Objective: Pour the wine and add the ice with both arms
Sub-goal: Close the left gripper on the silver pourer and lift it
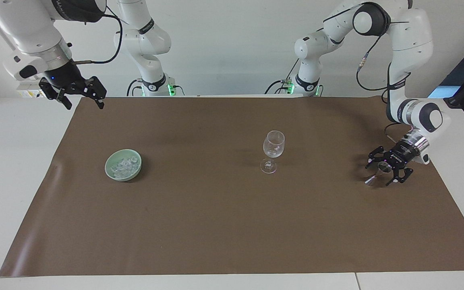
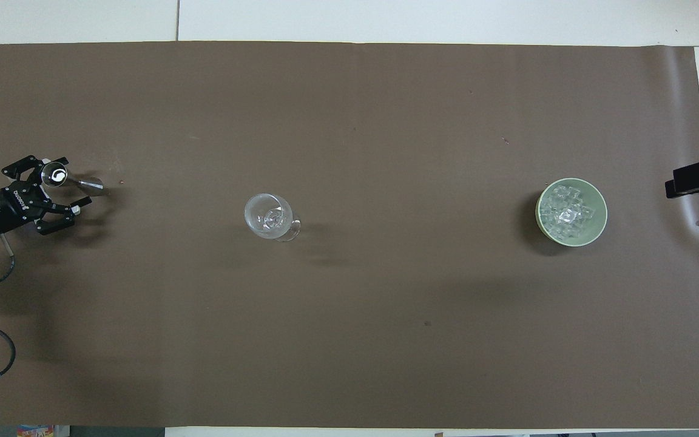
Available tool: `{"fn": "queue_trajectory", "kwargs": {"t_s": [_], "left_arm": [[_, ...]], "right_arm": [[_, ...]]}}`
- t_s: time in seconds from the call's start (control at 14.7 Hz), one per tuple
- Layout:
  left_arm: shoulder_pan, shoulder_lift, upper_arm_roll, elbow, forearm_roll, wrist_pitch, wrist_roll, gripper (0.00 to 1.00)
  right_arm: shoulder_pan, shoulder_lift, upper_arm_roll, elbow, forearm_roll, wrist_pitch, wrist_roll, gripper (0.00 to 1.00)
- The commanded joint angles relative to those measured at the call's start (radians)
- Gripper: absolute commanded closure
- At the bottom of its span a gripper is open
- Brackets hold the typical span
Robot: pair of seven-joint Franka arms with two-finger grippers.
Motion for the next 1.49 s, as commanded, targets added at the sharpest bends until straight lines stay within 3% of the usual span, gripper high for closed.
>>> {"fn": "queue_trajectory", "kwargs": {"t_s": [0.0, 0.2, 0.27, 0.34, 0.48, 0.54, 1.09, 1.43], "left_arm": [[-0.011, -0.032, 0.005, -0.037, -0.022, 0.029, -0.009, 0.02], [0.003, -0.032, 0.005, -0.036, -0.023, 0.027, -0.044, 0.16], [0.008, -0.033, 0.006, -0.034, -0.022, 0.021, -0.057, 0.29], [0.015, -0.033, 0.006, -0.035, -0.023, 0.019, -0.060, 0.70], [0.017, -0.033, 0.005, -0.035, -0.023, 0.021, -0.063, 0.91], [0.015, -0.033, 0.005, -0.035, -0.025, 0.023, -0.063, 0.97], [0.012, -0.053, 0.005, -0.031, -0.037, 0.013, -0.077, 1.00], [0.025, -0.074, 0.008, -0.034, -0.037, -0.072, -0.071, 1.00]], "right_arm": [[-0.012, -0.006, 0.007, -0.007, 0.015, -0.003, -0.011, 0.00], [-0.014, -0.006, 0.007, -0.007, 0.015, -0.003, -0.011, 0.00], [-0.014, -0.006, 0.007, -0.007, 0.015, -0.003, -0.011, 0.00], [-0.012, -0.006, 0.007, -0.007, 0.015, -0.003, -0.011, 0.00], [-0.014, -0.006, 0.007, -0.007, 0.015, -0.003, -0.011, 0.00], [-0.014, -0.006, 0.007, -0.007, 0.015, -0.003, -0.011, 0.00], [-0.014, -0.006, 0.007, -0.007, 0.015, -0.003, -0.011, 0.00], [-0.014, -0.006, 0.007, -0.007, 0.015, -0.003, -0.011, 0.00]]}}
